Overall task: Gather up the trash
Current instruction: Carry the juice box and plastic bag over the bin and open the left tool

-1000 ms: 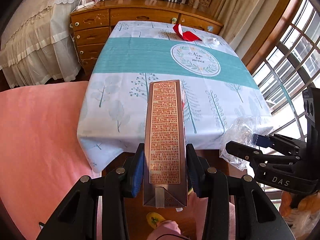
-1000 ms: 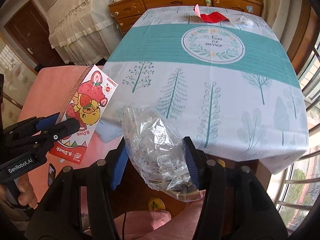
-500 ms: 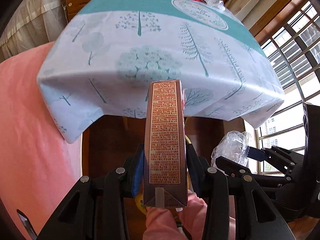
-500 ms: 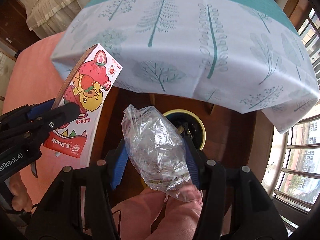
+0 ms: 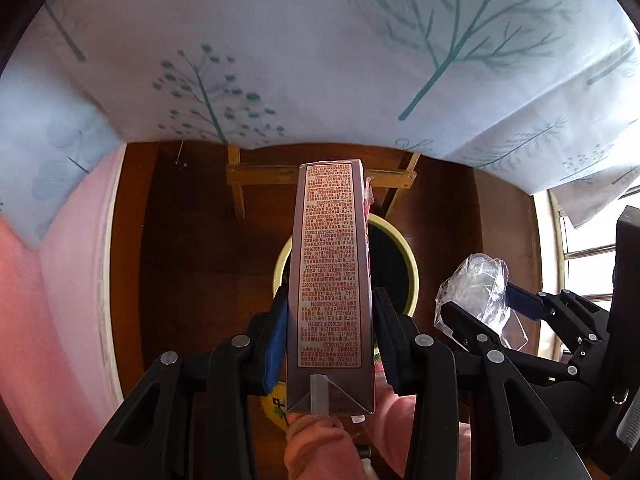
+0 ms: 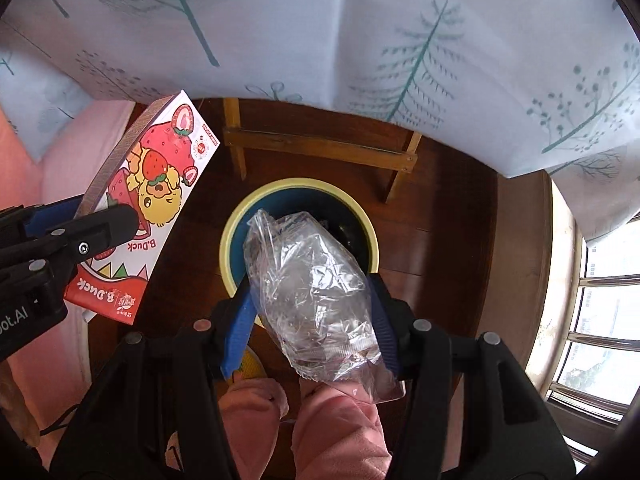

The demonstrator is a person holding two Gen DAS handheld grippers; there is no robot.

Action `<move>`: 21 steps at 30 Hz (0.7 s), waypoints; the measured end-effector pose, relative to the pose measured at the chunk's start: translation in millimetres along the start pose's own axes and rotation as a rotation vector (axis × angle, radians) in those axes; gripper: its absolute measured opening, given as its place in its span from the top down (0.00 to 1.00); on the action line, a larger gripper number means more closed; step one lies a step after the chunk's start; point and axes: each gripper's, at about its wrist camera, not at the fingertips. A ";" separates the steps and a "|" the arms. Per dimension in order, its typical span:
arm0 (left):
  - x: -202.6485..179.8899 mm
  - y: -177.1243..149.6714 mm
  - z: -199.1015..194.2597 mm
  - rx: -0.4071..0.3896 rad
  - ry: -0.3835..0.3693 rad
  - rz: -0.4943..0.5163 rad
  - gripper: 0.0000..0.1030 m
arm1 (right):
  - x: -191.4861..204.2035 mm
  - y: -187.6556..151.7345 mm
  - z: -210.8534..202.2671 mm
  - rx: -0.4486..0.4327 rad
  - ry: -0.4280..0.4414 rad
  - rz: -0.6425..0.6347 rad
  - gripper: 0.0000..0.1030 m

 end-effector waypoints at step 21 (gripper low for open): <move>13.4 -27.1 107.5 0.020 0.042 -0.077 0.17 | -45.4 -4.8 87.4 0.007 0.021 0.100 0.51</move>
Point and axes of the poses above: each gripper's, at about its wrist camera, not at the fingertips, and z roughly the way its jaws point, x to its left, y to its top, and after that the axes turned 3 degrees about y, right-handed
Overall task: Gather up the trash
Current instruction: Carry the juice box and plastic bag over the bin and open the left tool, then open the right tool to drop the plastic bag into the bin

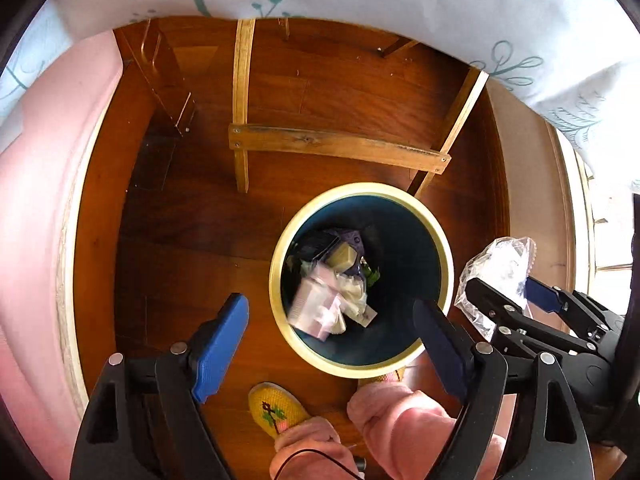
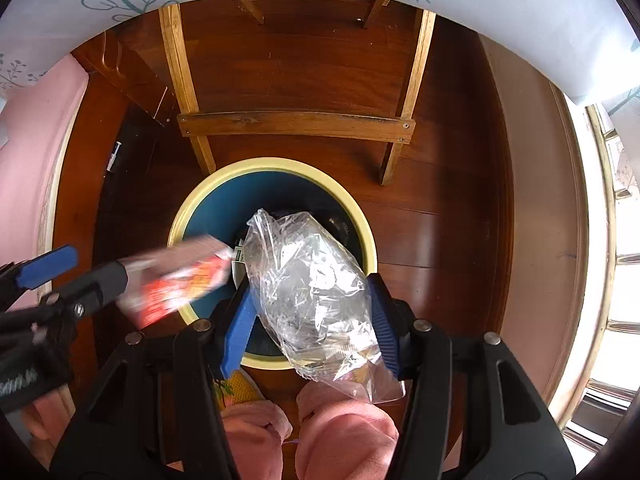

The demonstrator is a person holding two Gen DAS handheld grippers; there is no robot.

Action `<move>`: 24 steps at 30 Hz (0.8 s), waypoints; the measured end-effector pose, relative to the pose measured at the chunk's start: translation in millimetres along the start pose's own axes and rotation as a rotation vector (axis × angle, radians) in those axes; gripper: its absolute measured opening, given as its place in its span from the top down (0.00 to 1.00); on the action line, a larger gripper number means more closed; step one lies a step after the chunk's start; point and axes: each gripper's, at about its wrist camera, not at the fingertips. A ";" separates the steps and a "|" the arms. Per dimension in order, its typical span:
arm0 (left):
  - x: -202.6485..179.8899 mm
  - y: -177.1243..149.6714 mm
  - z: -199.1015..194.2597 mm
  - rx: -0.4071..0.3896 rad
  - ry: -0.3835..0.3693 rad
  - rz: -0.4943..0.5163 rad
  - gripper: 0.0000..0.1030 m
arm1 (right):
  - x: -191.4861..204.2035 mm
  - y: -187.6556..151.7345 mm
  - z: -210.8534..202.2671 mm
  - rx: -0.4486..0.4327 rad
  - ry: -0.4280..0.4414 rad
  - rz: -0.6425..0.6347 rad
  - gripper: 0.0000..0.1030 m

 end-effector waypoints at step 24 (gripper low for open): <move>29.2 -19.6 -87.3 -0.170 0.084 -0.063 0.17 | 42.7 13.0 20.0 0.016 0.103 -0.021 0.49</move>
Point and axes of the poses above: each gripper's, at about its wrist camera, not at the fingertips, and z roughly the way its jaws point, x to its left, y to its top, and after that the axes turned 3 degrees about y, right-handed
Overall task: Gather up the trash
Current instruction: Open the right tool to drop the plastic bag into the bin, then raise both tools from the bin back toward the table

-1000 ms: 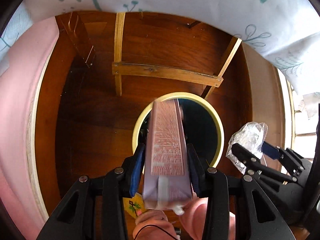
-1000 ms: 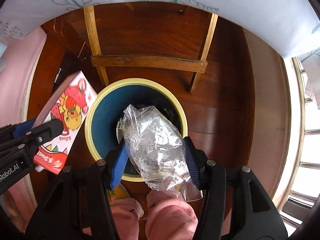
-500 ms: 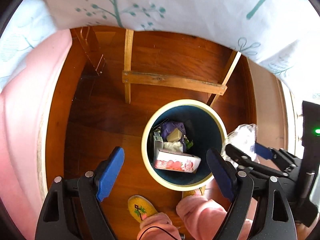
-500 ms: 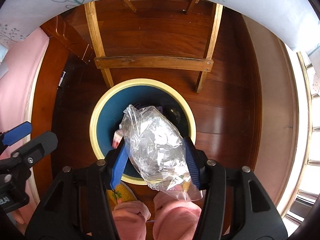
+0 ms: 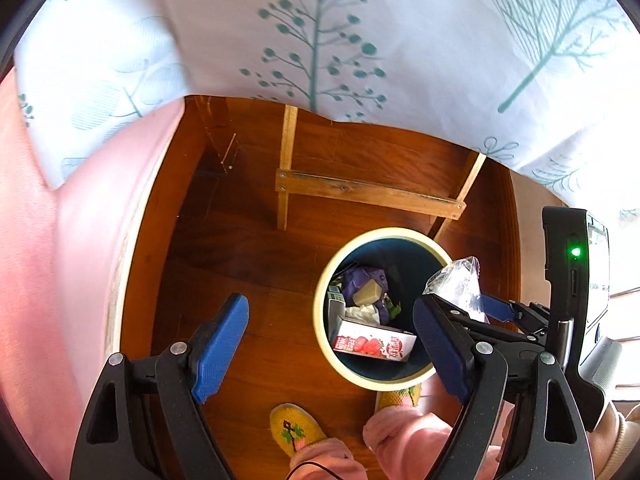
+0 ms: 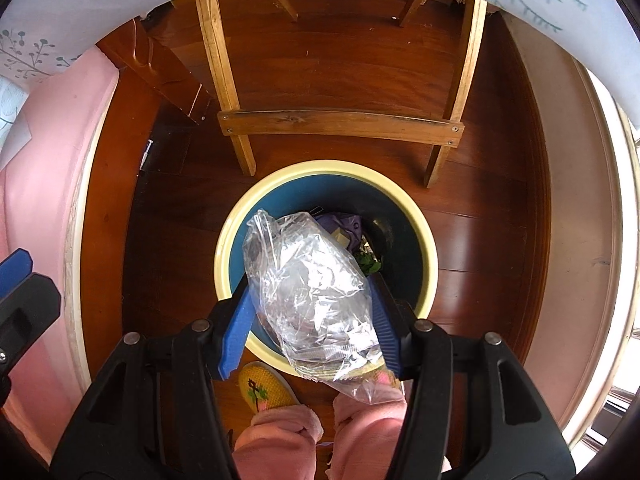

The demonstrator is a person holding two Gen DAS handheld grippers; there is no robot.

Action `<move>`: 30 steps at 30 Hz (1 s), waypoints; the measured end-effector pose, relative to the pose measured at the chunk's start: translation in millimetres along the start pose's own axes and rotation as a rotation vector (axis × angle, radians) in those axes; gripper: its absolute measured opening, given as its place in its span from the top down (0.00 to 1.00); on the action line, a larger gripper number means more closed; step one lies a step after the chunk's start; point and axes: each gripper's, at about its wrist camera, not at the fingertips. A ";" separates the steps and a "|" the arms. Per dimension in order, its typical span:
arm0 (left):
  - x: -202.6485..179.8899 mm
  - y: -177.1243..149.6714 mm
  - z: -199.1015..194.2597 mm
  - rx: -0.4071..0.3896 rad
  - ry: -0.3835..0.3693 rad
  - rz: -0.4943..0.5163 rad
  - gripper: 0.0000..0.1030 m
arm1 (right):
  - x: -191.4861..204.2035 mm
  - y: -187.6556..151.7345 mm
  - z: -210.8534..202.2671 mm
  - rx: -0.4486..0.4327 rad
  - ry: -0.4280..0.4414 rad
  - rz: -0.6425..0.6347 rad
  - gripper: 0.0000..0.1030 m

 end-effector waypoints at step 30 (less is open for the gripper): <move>-9.8 52.8 -249.7 -0.106 0.005 0.140 0.17 | 28.1 0.1 -254.2 -0.112 -0.016 0.007 0.44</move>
Point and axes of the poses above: each gripper's, at about its wrist camera, not at the fingertips, and z roughly the way its jaws point, x to its left, y to its top, and after that the axes turned 3 degrees about y, right-handed
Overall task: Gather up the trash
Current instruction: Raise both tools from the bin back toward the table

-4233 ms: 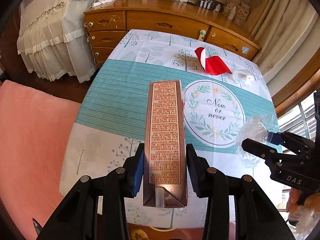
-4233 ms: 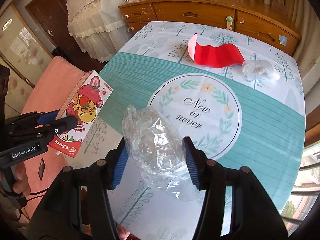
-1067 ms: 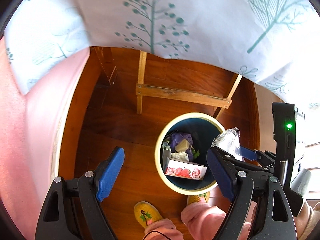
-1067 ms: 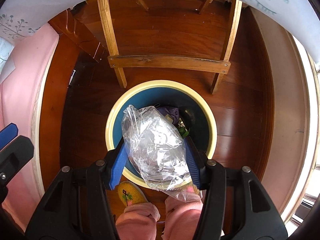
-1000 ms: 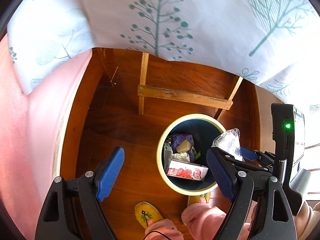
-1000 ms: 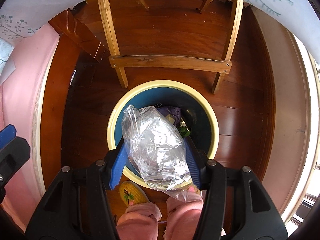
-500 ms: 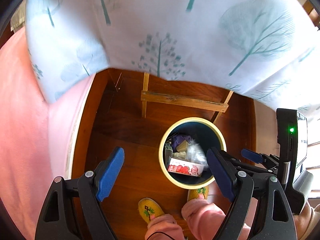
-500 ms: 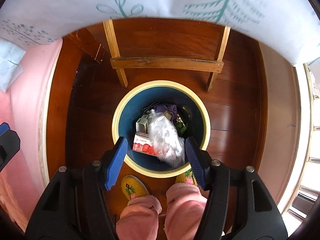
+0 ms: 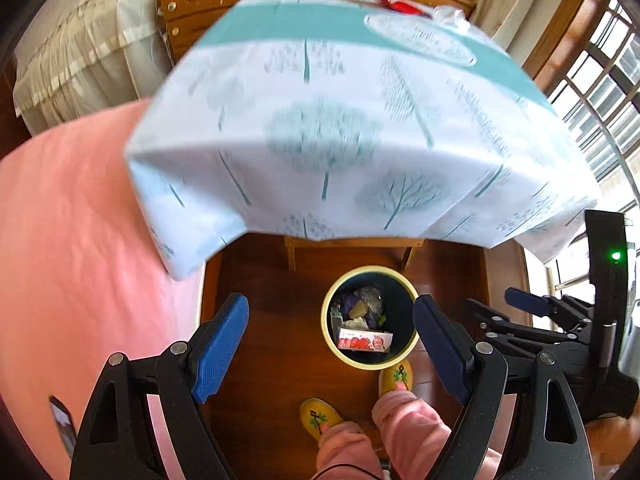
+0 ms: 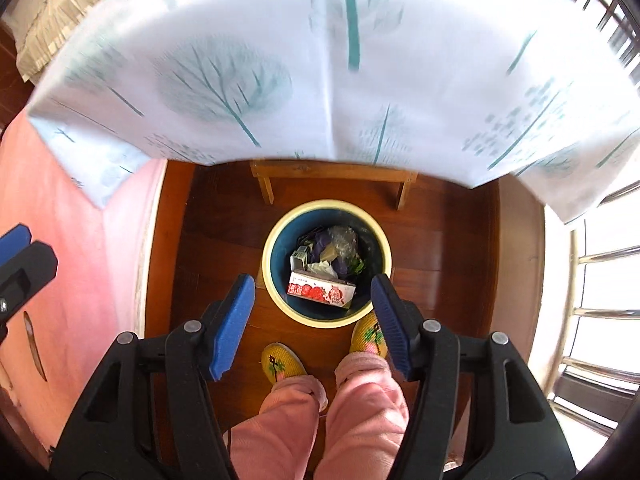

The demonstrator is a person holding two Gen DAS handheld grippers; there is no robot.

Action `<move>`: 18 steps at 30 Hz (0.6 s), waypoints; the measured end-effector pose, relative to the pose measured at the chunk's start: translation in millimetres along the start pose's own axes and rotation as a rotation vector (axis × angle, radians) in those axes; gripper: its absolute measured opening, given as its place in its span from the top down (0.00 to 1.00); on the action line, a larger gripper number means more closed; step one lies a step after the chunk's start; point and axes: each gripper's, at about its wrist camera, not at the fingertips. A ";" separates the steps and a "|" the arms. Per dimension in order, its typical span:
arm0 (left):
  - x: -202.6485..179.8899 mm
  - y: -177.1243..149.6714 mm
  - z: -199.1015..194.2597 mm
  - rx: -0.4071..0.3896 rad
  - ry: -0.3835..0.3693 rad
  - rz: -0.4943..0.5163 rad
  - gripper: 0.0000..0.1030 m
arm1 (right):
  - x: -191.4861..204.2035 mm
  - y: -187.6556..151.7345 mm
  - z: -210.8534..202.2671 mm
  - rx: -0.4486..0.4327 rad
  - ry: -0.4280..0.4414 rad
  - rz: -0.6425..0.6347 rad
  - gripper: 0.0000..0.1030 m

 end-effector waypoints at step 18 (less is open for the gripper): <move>-3.2 98.4 -135.9 -0.198 -0.026 0.131 0.17 | -34.7 65.1 -197.2 -0.313 -0.041 0.120 0.44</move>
Point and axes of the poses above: each gripper's, at about its wrist camera, not at the fingertips, and z roughly the way its jaws point, x to its left, y to its top, and after that the axes turned 3 degrees about y, right-handed
